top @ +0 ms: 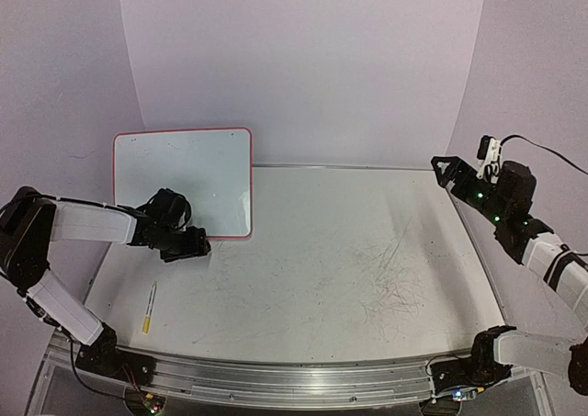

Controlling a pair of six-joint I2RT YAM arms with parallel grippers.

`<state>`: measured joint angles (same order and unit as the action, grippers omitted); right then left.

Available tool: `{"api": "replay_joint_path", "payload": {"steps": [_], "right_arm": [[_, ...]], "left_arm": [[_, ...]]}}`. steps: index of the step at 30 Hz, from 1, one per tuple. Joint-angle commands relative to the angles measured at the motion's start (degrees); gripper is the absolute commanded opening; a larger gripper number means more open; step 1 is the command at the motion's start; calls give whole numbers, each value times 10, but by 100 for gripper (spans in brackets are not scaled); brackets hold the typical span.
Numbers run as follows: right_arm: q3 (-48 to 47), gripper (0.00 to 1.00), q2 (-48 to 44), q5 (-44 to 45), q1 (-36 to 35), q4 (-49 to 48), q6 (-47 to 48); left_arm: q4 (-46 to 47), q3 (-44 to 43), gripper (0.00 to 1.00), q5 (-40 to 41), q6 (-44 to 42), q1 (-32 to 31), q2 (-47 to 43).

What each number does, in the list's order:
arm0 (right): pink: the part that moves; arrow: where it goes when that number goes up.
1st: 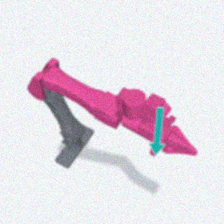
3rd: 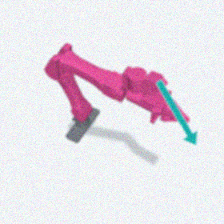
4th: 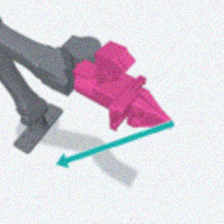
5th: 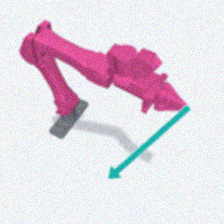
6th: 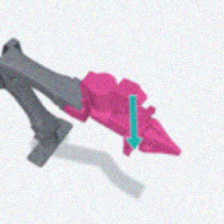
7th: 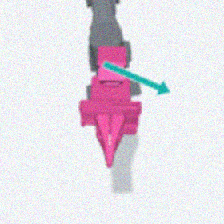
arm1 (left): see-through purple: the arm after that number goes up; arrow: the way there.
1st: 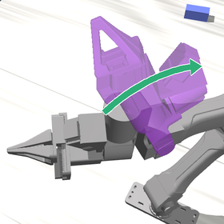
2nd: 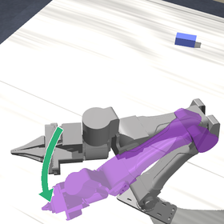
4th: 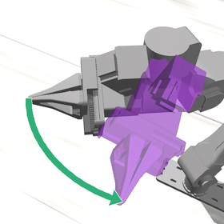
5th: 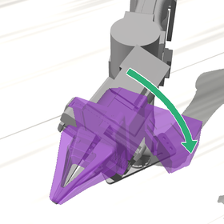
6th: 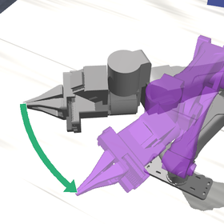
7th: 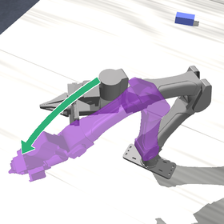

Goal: Write a sentence on the whiteboard
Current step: Move the whiteboard to the corner of the board.

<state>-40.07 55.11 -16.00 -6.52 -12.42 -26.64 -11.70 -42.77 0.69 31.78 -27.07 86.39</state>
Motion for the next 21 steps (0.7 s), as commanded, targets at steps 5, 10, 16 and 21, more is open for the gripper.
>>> {"api": "replay_joint_path", "payload": {"steps": [5,10,16,21], "right_arm": [[-1,98,-16,-12,-1,-17,0],[-4,98,-21,-10,-1,-15,2],[3,98,-37,-3,-1,-8,5],[3,98,-42,-3,-1,-2,4]], "left_arm": [[-7,-71,56,78,-64,-13,69],[-5,-107,48,81,-83,-14,115],[-6,-129,44,104,-102,-14,145],[-6,-139,36,113,-103,-15,156]]}}
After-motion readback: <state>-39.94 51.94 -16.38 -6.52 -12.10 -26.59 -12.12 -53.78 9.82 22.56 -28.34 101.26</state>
